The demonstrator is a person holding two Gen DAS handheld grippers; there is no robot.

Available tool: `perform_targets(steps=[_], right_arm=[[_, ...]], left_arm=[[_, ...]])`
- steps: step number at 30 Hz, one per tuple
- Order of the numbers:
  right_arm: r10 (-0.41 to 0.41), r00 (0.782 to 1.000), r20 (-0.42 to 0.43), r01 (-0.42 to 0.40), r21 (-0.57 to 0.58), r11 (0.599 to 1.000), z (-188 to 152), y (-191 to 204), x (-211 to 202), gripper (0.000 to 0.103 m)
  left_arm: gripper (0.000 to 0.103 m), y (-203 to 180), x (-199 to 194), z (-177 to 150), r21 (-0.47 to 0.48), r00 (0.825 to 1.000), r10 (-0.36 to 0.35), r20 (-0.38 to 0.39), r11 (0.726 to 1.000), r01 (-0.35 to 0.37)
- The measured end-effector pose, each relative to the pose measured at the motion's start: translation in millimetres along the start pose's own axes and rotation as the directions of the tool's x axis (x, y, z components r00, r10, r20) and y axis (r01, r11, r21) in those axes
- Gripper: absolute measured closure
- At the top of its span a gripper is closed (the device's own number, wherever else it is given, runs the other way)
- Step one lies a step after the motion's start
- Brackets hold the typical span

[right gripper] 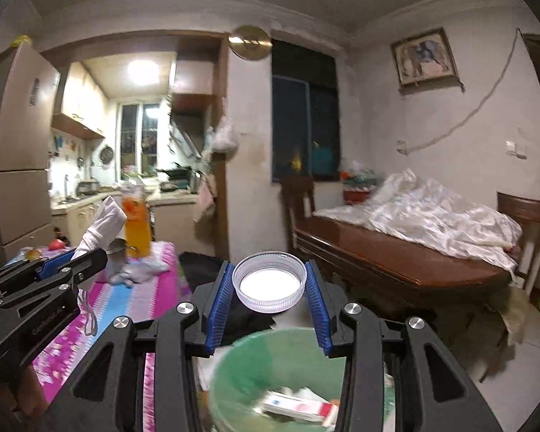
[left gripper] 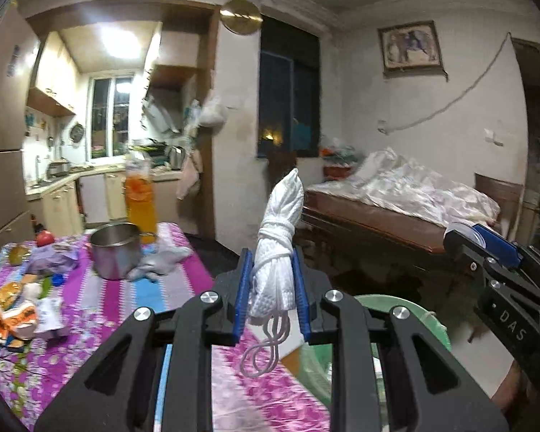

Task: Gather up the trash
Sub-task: 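Carry the white cloth and white tub over the green bin with both tools, then open both tools to drop the cloth and tub into the bin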

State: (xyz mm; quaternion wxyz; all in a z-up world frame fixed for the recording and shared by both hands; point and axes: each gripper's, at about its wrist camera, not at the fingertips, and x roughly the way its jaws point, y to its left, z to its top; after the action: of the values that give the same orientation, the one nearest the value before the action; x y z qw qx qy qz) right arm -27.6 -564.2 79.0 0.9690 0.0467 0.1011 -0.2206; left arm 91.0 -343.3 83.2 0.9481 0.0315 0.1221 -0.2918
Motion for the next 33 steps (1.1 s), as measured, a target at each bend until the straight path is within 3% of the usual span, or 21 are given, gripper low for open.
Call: perform_targets(steps=[5, 8, 17, 25, 33], right_arm=[[-0.025, 0.991, -0.129, 0.027, 0.011, 1.0, -6, -40, 32, 0.062], [-0.022, 0.975, -0.222, 0.028, 0.027, 0.999, -14, -59, 54, 0.062], [0.018, 0.901, -0.434, 0.013, 0.068, 0.998, -38, -83, 120, 0.062], [0.033, 0.837, -0.545, 0.001, 0.061, 0.998, -64, -70, 143, 0.062], [0.006, 0.817, -0.576, 0.032, 0.057, 0.998, -75, -81, 147, 0.062]], left_arm=[[0.081, -29, 29, -6, 0.017, 0.993, -0.059, -0.104, 0.998, 0.061], [0.082, -41, 46, -12, 0.025, 0.981, -0.076, -0.179, 0.996, 0.081], [0.082, -61, 95, -39, 0.042, 0.902, -0.094, -0.421, 0.992, 0.123], [0.082, -71, 123, -56, 0.044, 0.834, -0.099, -0.542, 0.988, 0.146], [0.082, -63, 133, -63, 0.037, 0.808, -0.088, -0.582, 0.99, 0.135]])
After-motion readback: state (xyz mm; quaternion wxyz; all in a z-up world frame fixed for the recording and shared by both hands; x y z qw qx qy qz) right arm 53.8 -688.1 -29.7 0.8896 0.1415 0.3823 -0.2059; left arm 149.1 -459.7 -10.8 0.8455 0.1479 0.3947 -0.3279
